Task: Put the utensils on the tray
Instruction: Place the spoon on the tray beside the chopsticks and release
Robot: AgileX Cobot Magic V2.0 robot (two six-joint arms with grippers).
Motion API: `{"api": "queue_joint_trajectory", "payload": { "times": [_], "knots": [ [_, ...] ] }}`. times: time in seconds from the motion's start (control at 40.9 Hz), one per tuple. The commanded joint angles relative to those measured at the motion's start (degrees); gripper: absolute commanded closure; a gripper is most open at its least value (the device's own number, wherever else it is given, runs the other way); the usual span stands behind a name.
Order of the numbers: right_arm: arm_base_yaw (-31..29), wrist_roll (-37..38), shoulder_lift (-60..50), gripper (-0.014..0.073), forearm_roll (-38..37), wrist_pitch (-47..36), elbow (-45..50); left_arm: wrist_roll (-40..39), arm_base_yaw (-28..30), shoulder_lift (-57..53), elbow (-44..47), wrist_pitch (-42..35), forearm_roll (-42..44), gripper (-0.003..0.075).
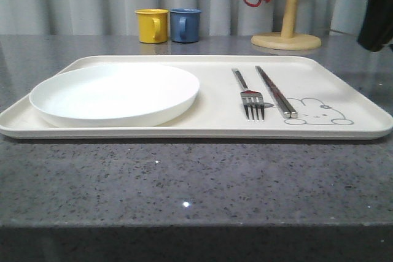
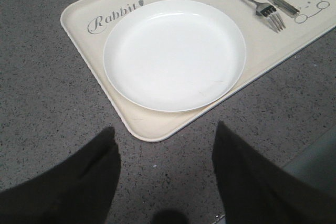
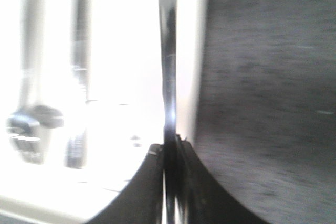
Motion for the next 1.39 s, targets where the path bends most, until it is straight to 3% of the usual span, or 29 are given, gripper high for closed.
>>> {"api": "queue_joint_trajectory", "payload": {
  "times": [0.0, 0.22, 0.44, 0.832, 1.101, 1.223, 1.37],
  "knots": [
    [1.97, 0.8, -0.55, 0.0627, 5.64, -3.85, -1.46, -0.56, -0.29, 0.06, -1.55, -3.82, 0.13, 0.0331],
    [2.78, 3.67, 4.37, 0.0627, 7.4, -11.08, -1.41, -0.56, -0.29, 0.06, -1.55, -3.82, 0.13, 0.0331],
    [2.78, 3.86, 7.43, 0.0618, 5.3, -12.3, -1.41, -0.56, -0.29, 0.06, -1.55, -3.82, 0.13, 0.0331],
    [2.78, 4.82, 8.07, 0.0342, 3.94, -11.19, -1.41, -0.56, -0.29, 0.06, -1.55, -3.82, 0.13, 0.0331],
    [3.78, -0.52, -2.42, 0.0321, -1.88, -7.12, -1.41, -0.56, -0.29, 0.06, -1.55, -3.82, 0.13, 0.0331],
    [7.69, -5.61, -9.25, 0.0323, -5.86, -4.32, -0.47, -0.56, -0.29, 0.06, -1.55, -3.82, 0.13, 0.0331],
    [12.96, -6.02, -19.23, 0.0326, -9.72, -4.66, 4.73, -0.56, -0.29, 0.06, -1.55, -3.82, 0.13, 0.0331]
  ]
}}
